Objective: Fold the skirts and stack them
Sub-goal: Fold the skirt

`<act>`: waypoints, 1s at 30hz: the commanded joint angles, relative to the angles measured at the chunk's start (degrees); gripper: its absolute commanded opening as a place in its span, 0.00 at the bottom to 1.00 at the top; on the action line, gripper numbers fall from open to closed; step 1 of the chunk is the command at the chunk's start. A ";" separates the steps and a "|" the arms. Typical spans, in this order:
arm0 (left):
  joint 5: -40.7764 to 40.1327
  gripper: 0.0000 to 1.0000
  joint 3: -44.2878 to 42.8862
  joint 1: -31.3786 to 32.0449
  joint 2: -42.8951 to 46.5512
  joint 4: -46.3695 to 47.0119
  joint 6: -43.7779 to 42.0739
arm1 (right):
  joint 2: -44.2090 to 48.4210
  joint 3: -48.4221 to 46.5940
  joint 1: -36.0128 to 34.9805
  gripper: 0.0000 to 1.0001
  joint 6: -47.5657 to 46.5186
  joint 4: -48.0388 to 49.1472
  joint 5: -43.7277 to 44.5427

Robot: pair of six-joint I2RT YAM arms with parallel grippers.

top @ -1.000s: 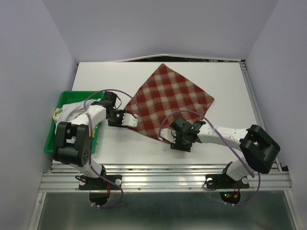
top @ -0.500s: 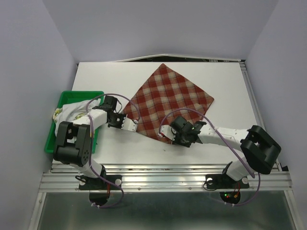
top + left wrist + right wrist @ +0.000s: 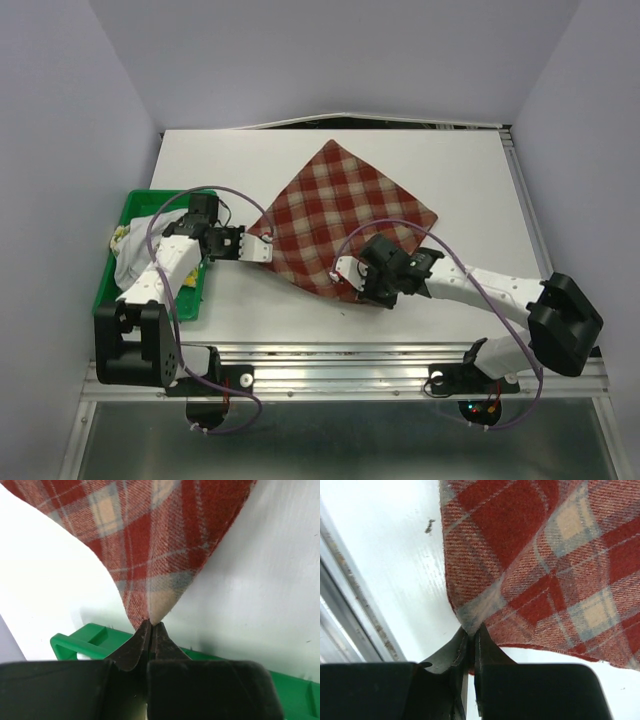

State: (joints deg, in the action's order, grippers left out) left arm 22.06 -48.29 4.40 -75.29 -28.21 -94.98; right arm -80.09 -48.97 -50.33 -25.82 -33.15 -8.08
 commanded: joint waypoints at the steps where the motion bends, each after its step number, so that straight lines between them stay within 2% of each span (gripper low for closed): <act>1: 1.23 0.00 -3.82 -0.27 2.51 -4.22 3.30 | 2.58 -4.64 -0.48 0.01 1.48 -5.61 -5.71; 5: 2.89 0.00 -14.26 -1.41 3.13 -5.10 9.27 | 3.36 -8.15 0.13 0.01 3.23 -8.16 -14.41; 11: 7.37 0.00 -32.00 -1.59 -1.26 -6.78 18.15 | 5.47 -12.29 7.15 0.01 4.46 -10.70 -22.14; 13: 8.17 0.00 -34.75 -1.59 -3.02 -4.94 20.61 | 6.79 -12.64 10.14 0.01 4.73 -10.97 -24.43; 17: 9.75 0.00 -38.53 -1.07 -6.44 6.72 30.69 | 8.20 -12.12 20.50 0.01 1.75 -11.06 -29.97; 20: 8.27 0.00 -40.91 0.25 -10.66 12.99 35.81 | 6.45 -11.94 24.48 0.01 0.69 -11.50 -33.23; 24: 5.72 0.00 -44.43 3.67 -17.85 18.17 40.30 | 1.53 -15.18 30.79 0.01 -0.01 -12.64 -37.27; 30: 1.50 0.00 -51.44 6.49 -26.90 23.02 41.54 | -6.46 -21.59 36.52 0.01 -5.01 -15.36 -40.08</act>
State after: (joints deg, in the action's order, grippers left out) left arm 27.66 -92.84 9.96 -100.12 -13.50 -56.21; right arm -83.77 -65.41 -16.53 -26.17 -44.10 -44.03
